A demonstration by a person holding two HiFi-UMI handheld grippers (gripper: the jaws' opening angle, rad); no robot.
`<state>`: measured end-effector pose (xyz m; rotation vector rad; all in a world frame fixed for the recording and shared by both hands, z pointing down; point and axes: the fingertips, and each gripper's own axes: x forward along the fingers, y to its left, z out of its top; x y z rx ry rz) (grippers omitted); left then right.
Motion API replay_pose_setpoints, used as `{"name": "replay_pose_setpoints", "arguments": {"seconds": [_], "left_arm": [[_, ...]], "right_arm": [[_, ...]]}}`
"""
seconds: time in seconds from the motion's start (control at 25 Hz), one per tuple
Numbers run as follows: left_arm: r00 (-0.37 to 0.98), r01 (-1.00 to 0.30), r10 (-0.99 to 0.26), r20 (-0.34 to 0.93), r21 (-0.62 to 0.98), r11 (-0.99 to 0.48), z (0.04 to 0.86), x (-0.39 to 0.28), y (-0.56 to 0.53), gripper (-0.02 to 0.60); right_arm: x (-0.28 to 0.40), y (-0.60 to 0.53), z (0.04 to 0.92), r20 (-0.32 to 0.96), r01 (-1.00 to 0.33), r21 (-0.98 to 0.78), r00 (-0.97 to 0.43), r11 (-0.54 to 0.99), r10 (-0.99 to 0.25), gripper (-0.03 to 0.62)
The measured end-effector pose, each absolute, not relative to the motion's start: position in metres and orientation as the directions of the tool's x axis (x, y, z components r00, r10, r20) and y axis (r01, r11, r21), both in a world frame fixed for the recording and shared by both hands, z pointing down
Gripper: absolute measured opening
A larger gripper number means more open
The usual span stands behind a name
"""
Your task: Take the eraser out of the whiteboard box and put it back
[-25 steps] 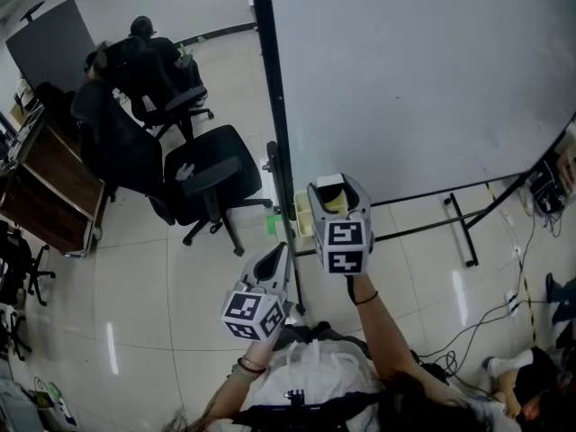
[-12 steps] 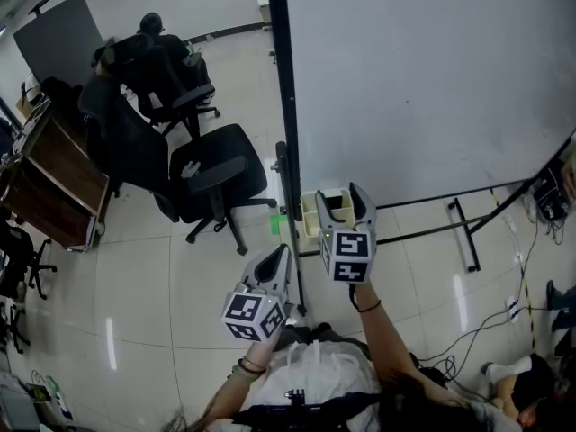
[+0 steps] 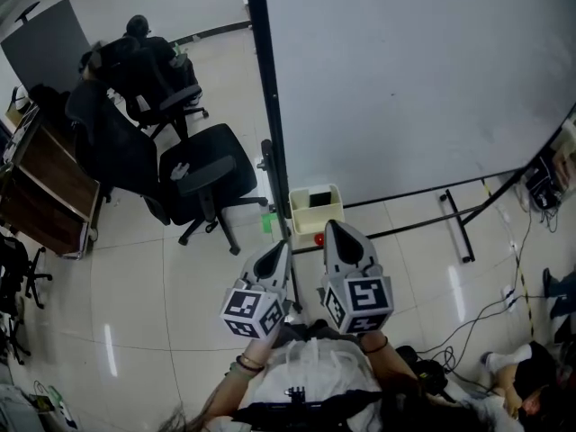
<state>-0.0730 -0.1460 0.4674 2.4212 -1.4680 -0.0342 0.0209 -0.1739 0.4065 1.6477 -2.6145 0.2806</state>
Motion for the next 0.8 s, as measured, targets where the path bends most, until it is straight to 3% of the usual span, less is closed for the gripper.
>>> {"name": "replay_pose_setpoints", "arguments": {"seconds": [0.8], "left_arm": [[0.453,-0.872,-0.880,0.141,0.273,-0.405,0.469,-0.081,-0.142,-0.015]], "right_arm": [[0.015,-0.171,0.428,0.222,-0.888,-0.136,-0.459,0.439,-0.860,0.000]]}}
